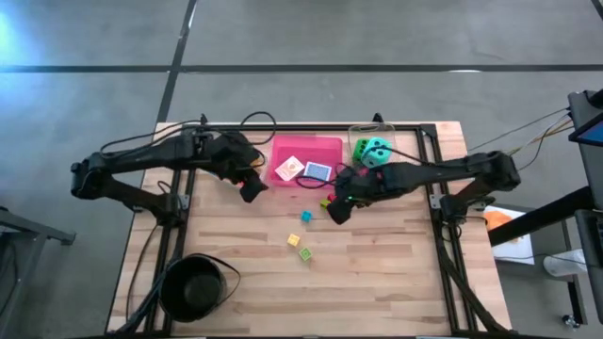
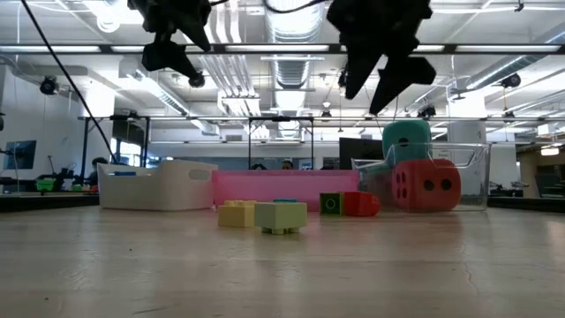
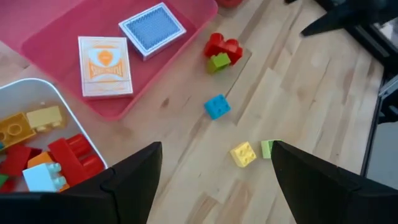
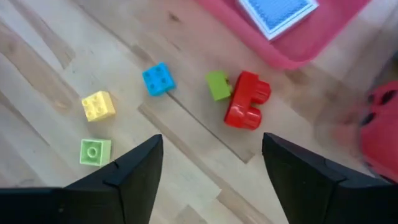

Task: Pick & Place Toys
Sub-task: Put the red game piece into the white bin

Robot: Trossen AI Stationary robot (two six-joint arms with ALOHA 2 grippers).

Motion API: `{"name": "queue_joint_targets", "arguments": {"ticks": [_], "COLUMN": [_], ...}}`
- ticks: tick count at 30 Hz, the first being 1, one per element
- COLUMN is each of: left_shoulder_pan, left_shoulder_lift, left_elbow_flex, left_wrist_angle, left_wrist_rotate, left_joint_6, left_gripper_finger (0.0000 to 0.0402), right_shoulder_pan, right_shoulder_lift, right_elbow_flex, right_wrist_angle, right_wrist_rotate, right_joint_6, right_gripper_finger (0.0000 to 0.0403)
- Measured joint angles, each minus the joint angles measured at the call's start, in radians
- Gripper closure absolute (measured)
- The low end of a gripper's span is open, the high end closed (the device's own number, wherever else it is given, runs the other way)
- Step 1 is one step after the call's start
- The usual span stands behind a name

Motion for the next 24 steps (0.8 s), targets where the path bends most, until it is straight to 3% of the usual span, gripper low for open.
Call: {"name": "queue_joint_targets", "arguments": {"ticks": [11,24], "left_shoulder_pan": [0.000,0.000], "left_shoulder_lift": [-0.018,-0.018], "left_elbow_flex": [-0.029,-0.029], "left_wrist_angle": [0.021,0.053], "left_wrist_rotate": [0.000,0.000], "left_joint_6": [-0.025,-0.024], "left_gripper_finger": [0.0099,0.0099], "right_shoulder_pan": [-0.017,-0.028], "right_shoulder_lift": [0.184,0.215], "right_elbow_flex": [0.048,0.044], "right_wrist_angle": [-0.004,0.008], "right_wrist_rotate": [-0.017,-0.004], "right_joint_6": [-0.075,-0.130], "right_gripper_finger": [0.0145,0.0145]}}
